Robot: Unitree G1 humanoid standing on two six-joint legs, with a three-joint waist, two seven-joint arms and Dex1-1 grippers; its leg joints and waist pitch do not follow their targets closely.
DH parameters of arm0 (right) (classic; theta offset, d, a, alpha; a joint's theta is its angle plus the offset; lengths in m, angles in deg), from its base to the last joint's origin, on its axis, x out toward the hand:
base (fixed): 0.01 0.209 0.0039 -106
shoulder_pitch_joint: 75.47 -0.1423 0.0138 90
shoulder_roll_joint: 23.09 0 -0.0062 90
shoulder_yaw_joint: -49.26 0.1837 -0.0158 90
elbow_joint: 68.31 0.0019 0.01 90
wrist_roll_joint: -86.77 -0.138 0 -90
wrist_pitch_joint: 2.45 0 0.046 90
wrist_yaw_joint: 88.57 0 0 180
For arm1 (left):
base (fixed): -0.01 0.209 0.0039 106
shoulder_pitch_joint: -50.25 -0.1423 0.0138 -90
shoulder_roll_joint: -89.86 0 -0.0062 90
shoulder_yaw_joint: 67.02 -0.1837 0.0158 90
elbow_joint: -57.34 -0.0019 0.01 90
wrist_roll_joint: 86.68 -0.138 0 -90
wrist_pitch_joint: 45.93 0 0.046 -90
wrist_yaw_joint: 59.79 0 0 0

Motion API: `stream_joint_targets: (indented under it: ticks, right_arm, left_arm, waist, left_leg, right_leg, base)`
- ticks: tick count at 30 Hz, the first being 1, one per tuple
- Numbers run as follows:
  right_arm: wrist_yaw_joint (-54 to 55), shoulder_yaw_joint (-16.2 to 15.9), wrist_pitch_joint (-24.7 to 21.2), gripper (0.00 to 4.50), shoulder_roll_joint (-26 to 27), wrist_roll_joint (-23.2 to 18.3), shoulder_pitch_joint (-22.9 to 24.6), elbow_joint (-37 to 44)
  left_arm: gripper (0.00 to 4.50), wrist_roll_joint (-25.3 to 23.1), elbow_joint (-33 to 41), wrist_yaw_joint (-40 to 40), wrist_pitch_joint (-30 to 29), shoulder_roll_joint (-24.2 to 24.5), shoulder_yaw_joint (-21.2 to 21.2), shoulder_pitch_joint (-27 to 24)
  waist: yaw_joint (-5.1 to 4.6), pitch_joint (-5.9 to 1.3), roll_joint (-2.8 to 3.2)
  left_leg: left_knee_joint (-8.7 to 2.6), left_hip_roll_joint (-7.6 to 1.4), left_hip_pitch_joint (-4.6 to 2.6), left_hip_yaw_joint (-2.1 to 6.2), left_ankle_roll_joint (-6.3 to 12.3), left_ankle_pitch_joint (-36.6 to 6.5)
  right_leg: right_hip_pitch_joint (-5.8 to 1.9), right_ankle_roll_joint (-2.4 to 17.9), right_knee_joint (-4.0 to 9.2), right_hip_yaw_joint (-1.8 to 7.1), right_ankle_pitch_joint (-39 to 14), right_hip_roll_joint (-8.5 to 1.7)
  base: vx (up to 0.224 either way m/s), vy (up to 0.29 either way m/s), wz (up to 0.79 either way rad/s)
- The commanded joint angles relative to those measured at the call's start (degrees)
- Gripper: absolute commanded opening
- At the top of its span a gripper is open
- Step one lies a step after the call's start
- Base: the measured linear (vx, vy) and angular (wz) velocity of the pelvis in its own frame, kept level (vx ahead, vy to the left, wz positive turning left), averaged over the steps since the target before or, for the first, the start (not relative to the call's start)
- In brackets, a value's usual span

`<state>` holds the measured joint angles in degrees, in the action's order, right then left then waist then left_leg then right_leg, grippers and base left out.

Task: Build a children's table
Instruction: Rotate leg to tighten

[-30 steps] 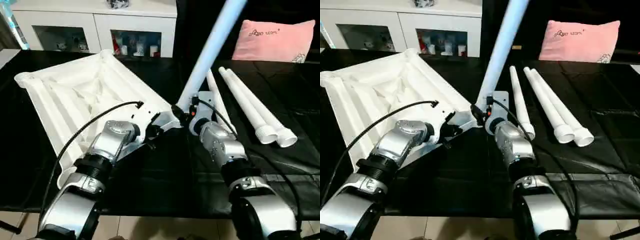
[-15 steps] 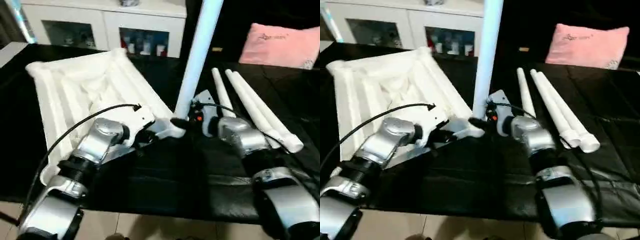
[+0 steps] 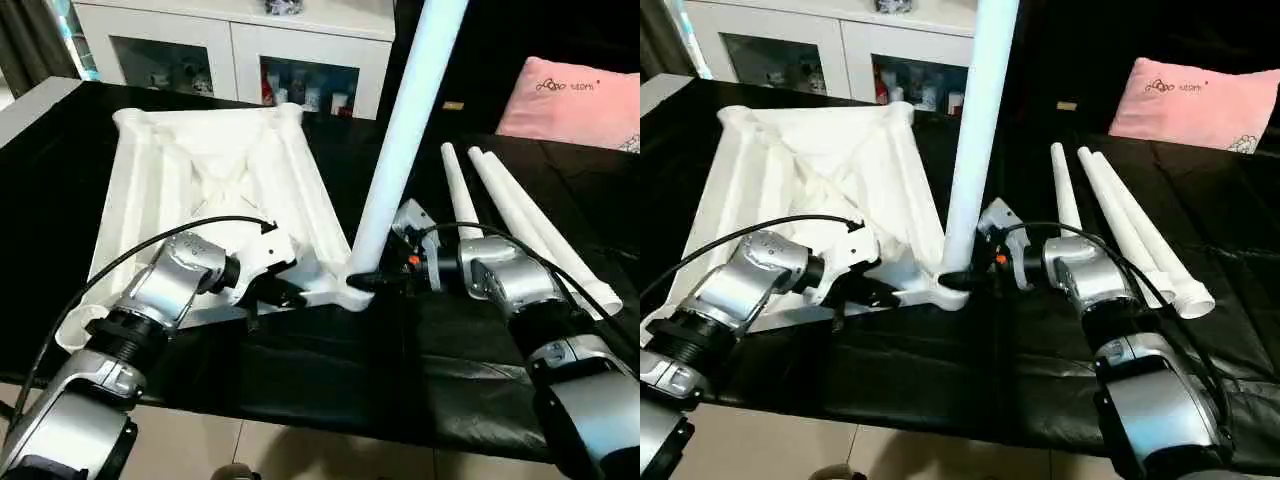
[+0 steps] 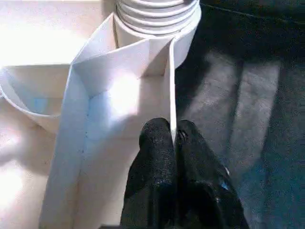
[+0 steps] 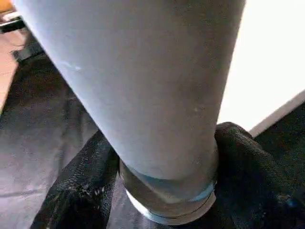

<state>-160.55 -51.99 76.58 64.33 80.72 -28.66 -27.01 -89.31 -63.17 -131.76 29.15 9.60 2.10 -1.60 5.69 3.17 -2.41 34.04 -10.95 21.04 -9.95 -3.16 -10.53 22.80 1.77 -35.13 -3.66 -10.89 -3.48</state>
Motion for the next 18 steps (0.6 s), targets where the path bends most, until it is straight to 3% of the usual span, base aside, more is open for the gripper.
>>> stream_joint_targets:
  ticks: [1, 8, 15, 16, 18]
  right_arm:
    - [-0.4, -3.9, -1.5, 2.66, -2.0, 5.0, 3.4, -3.8]
    - [-1.4, -5.4, -0.2, 2.66, -2.0, 5.9, 4.3, -3.3]
    - [1.0, -4.1, -0.4, 2.66, -1.0, 4.9, 5.7, -2.3]
    - [1.6, -3.8, -0.4, 2.66, -0.8, 4.7, 5.7, -2.5]
    - [6.7, -1.5, -1.3, 2.66, 0.4, 3.6, 5.8, -3.5]
  left_arm:
    - [0.00, 1.2, 2.7, -5.7, 1.2, 0.4, -1.8, 0.0]
    - [0.00, 1.2, 2.9, -7.4, 1.5, 0.4, -2.8, 0.0]
    - [0.00, 0.2, 0.3, -3.8, 1.0, -0.9, -2.4, 1.2]
    - [0.00, 0.1, 0.0, -3.2, 0.9, -1.1, -2.2, 1.3]
    - [0.00, 0.4, -0.8, -1.0, -0.1, -2.2, -1.3, 1.5]
  waist:
    - [-0.24, -3.80, 0.77]
    - [-0.35, -3.66, 1.00]
    - [-0.33, -3.65, 1.08]
    - [-0.31, -3.54, 1.38]
    - [-0.55, -2.89, 1.47]
  left_leg:
    - [-3.90, -2.85, -0.97, 0.32, 1.23, -8.5]
    - [-4.16, -2.87, -1.16, 0.46, -0.11, -11.3]
    - [-4.24, -2.84, -1.19, 0.51, -0.24, -11.6]
    - [-4.32, -2.86, -1.32, 0.52, -0.53, -12.7]
    - [-4.75, -2.87, -1.86, 0.67, -1.60, -18.1]
  right_leg:
    - [-2.88, 14.1, 3.34, 2.83, -6.3, -4.88]
    - [-2.82, 13.7, 3.76, 2.84, -9.5, -4.86]
    - [-2.87, 13.8, 3.81, 2.82, -9.0, -4.82]
    - [-2.75, 13.6, 4.05, 2.82, -10.1, -4.86]
    - [-2.47, 12.4, 4.87, 2.88, -17.8, -4.98]
  base:
    - [0.000, 0.000, 0.00]
    - [0.000, 0.000, 0.00]
    - [0.000, 0.000, 0.00]
    - [0.000, 0.000, 0.00]
    - [0.000, 0.000, 0.00]
